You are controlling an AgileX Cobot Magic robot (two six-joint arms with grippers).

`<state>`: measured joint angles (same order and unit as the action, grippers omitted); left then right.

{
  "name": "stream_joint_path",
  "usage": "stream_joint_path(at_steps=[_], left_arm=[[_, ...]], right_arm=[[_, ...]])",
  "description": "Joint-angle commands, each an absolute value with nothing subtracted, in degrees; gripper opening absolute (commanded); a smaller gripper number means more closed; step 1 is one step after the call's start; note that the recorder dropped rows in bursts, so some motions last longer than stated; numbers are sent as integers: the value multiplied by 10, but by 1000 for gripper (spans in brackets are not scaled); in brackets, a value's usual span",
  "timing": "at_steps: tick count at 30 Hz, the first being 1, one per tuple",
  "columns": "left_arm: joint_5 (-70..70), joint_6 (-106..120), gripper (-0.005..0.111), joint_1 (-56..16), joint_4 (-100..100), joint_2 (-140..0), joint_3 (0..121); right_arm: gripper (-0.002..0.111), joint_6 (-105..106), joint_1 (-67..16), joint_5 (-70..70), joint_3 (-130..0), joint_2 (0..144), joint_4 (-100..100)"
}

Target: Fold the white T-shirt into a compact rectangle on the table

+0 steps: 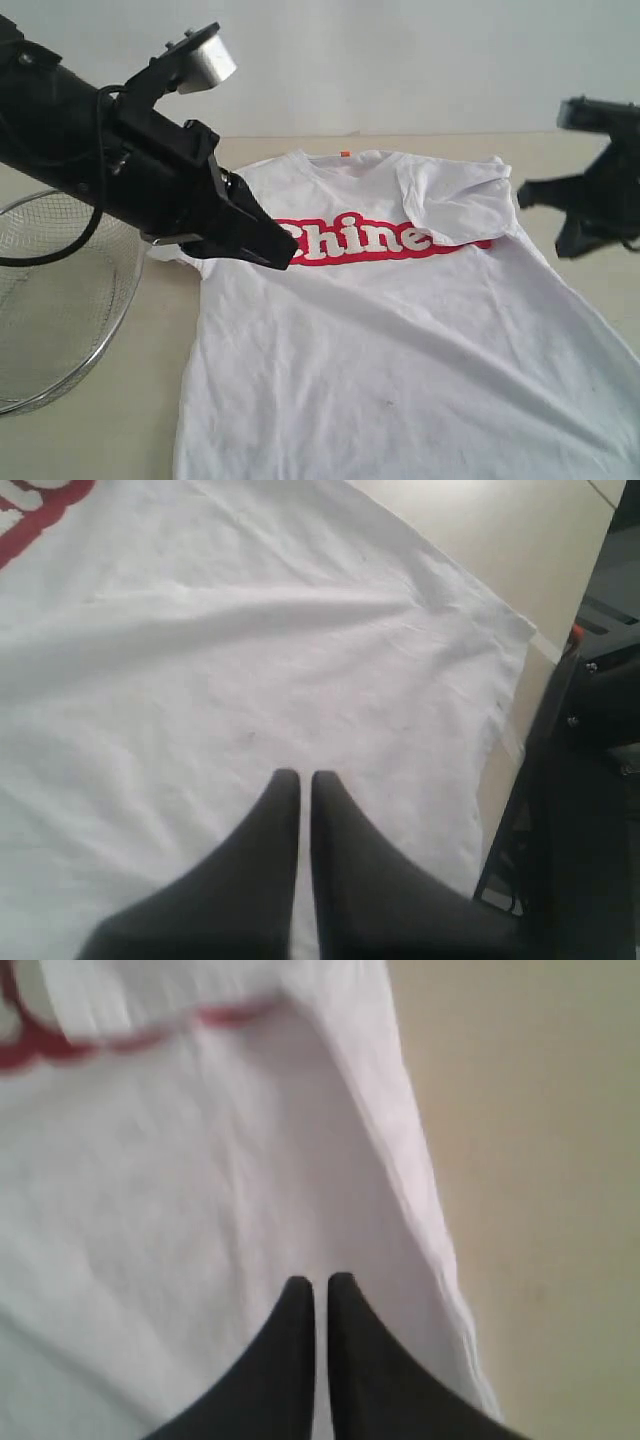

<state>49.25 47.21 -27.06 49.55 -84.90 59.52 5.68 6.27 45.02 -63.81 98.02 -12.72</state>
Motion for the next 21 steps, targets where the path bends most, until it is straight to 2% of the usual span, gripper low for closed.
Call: stream_joint_path(at_steps=[1, 6, 13, 21], left_arm=[[492, 467, 5, -274, 497, -843, 593], [490, 467, 5, -274, 497, -843, 593], [469, 467, 5, -274, 497, -843, 593], [457, 467, 5, -274, 498, -843, 593]], right_arm=[[0, 61, 63, 476, -823, 1097, -133], [0, 59, 63, 498, -1001, 1241, -133], [0, 49, 63, 546, -1188, 1372, -133], [0, 44, 63, 625, -1303, 1461, -121]])
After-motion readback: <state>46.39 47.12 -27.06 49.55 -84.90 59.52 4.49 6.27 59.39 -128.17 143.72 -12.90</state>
